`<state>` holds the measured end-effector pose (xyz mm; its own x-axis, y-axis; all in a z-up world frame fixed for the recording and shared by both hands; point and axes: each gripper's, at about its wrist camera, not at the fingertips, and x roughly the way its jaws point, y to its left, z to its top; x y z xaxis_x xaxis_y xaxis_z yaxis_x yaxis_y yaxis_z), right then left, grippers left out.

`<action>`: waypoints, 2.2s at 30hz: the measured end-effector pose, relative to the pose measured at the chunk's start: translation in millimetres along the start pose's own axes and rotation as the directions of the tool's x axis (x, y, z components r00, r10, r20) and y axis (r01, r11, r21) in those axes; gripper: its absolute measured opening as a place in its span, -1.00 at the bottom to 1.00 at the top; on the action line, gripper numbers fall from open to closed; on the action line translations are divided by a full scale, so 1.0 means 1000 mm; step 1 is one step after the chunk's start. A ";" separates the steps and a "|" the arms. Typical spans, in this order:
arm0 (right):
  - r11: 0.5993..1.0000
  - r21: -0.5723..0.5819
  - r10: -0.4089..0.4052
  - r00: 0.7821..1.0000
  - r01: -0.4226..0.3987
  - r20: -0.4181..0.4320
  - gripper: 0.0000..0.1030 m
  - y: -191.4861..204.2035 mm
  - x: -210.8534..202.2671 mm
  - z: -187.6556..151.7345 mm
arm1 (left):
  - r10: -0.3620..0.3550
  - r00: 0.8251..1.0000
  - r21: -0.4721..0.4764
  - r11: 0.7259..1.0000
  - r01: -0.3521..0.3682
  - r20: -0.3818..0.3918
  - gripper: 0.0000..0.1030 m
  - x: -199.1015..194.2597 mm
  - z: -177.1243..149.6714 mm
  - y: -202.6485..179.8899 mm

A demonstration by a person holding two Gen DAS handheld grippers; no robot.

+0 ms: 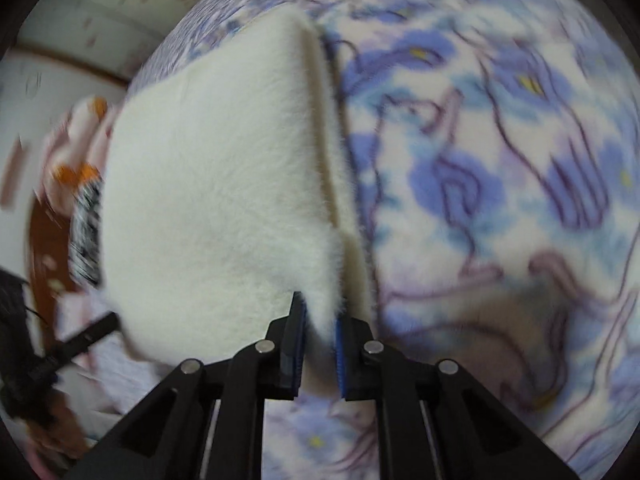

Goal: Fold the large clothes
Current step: 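Fold the held end further with the left gripper while the right gripper grasps the folded edge, then open both grippers and press the folded cream bundle flat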

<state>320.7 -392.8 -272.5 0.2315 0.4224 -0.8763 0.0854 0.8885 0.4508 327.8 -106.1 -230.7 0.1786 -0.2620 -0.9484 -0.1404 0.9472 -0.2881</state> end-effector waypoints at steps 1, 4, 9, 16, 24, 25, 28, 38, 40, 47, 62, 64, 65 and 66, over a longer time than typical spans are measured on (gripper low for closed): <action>1.000 -0.009 -0.013 1.000 0.013 0.009 -0.81 0.000 0.003 0.000 | -0.020 1.000 -0.028 0.999 0.020 -0.016 -0.98 0.006 0.002 0.005; 0.999 0.006 -0.032 0.998 0.032 0.047 -0.79 0.000 0.008 -0.002 | -0.062 0.998 -0.088 0.994 0.060 -0.024 -0.98 0.018 0.005 0.016; 0.990 -0.070 -0.112 0.990 0.119 0.091 -0.73 0.023 -0.004 -0.008 | 0.000 0.999 -0.029 1.000 0.001 0.041 -0.98 0.008 -0.005 0.008; 0.987 -0.087 -0.114 0.971 0.134 0.213 -0.68 0.038 -0.047 -0.033 | 0.029 0.998 0.089 0.995 -0.035 0.063 -0.83 -0.029 -0.018 -0.017; 0.967 -0.224 -0.060 0.958 0.126 0.280 -0.62 0.085 -0.071 -0.043 | 0.020 0.999 0.142 0.990 -0.026 0.040 -0.83 -0.031 -0.010 -0.027; 0.964 -0.233 -0.054 0.950 0.130 0.307 -0.67 0.091 -0.073 -0.040 | 0.021 0.999 0.141 0.990 -0.026 0.036 -0.83 -0.028 -0.006 -0.027; 0.948 -0.281 -0.031 0.925 0.147 0.379 -0.67 0.114 -0.081 -0.048 | 0.035 0.999 0.151 0.988 -0.039 0.032 -0.83 -0.016 0.003 -0.029; 0.943 -0.333 0.064 0.977 0.008 0.204 -0.94 0.138 -0.007 -0.033 | -0.030 0.999 0.177 0.984 0.022 0.043 -0.83 0.008 0.047 -0.028; 0.953 -0.303 0.077 0.975 -0.010 0.208 -0.96 0.135 0.007 -0.019 | -0.057 0.997 0.172 0.984 0.047 0.054 -0.84 0.013 0.062 -0.027; 0.940 -0.341 0.129 0.949 -0.024 0.288 -1.00 0.141 0.040 0.038 | -0.188 0.976 0.154 0.973 0.171 0.108 -0.98 0.048 0.129 -0.022; 0.964 -0.254 0.153 0.940 -0.074 0.306 -1.00 0.139 0.076 0.128 | -0.223 0.955 0.140 0.970 0.198 0.195 -0.98 0.085 0.227 -0.029; 0.972 -0.221 0.155 0.935 -0.086 0.319 -1.00 0.133 0.076 0.135 | -0.258 0.944 0.100 0.965 0.241 0.206 -0.98 0.085 0.226 -0.020; 0.976 -0.200 0.147 0.932 -0.083 0.332 -1.00 0.129 0.074 0.137 | -0.274 0.936 0.082 0.962 0.262 0.222 -0.98 0.084 0.224 -0.015; 0.979 -0.188 0.145 0.927 -0.083 0.345 -1.00 0.126 0.072 0.138 | -0.276 0.933 0.075 0.961 0.266 0.231 -0.98 0.083 0.221 -0.012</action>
<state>481.4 -274.7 -255.2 0.5616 0.4587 -0.6886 -0.1178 0.8681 0.4821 559.7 -98.4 -276.7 0.4302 -0.4631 -0.7749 -0.0149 0.8546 -0.5190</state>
